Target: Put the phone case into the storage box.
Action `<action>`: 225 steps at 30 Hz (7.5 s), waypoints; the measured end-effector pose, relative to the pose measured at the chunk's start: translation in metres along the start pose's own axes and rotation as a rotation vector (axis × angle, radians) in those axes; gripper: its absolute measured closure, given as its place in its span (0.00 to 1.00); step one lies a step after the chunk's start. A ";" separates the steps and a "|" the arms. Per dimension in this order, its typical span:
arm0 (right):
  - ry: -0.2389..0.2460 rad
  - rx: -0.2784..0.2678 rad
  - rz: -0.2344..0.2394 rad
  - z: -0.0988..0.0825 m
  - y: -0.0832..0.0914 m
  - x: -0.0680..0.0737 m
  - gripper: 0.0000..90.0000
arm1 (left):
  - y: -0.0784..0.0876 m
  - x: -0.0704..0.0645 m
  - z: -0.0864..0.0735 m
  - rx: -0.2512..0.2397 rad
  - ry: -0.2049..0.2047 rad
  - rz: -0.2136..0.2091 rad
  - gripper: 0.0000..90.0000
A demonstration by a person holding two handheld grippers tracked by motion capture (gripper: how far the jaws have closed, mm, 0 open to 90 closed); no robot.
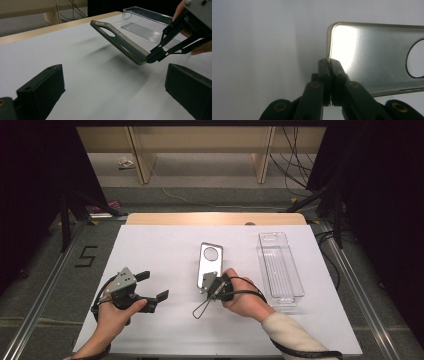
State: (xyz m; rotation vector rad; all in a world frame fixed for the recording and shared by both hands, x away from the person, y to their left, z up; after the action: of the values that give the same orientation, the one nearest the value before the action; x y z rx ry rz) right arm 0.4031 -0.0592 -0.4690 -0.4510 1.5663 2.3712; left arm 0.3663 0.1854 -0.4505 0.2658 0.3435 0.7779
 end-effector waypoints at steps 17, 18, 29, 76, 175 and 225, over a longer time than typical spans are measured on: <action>-0.040 -0.117 0.000 -0.010 0.010 0.007 0.99 | 0.000 0.000 0.000 -0.001 0.003 -0.002 0.03; -0.041 -0.120 0.001 -0.011 0.011 0.007 0.99 | 0.000 0.000 0.000 -0.001 0.003 -0.002 0.03; -0.025 -0.160 0.010 -0.014 0.016 0.016 0.99 | -0.002 0.002 0.004 -0.005 0.055 0.038 0.11; 0.013 -0.194 -0.028 -0.008 0.025 0.031 0.99 | -0.104 -0.009 0.082 0.114 0.111 0.002 0.32; -0.423 -0.471 -0.223 -0.024 0.033 -0.004 0.28 | -0.108 -0.029 0.073 -0.076 0.053 -0.057 0.91; -0.756 -0.612 -0.323 -0.037 0.055 -0.052 0.73 | -0.100 -0.039 0.064 -0.124 0.059 -0.031 0.91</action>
State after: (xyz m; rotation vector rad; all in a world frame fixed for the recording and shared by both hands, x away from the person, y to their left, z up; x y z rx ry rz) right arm 0.4336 -0.1169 -0.4158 0.0967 0.4053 2.3013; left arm 0.4297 0.0820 -0.4195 0.1208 0.3529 0.7746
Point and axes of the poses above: each handheld gripper's, and its own axes: y roughly backward along the jaws, z roughly out of its top, x roughly to its left, the point moved 4 cm from there along -y, roughly forward along the jaws, and after that the axes turned 5 degrees about y, right-handed, at the moved point
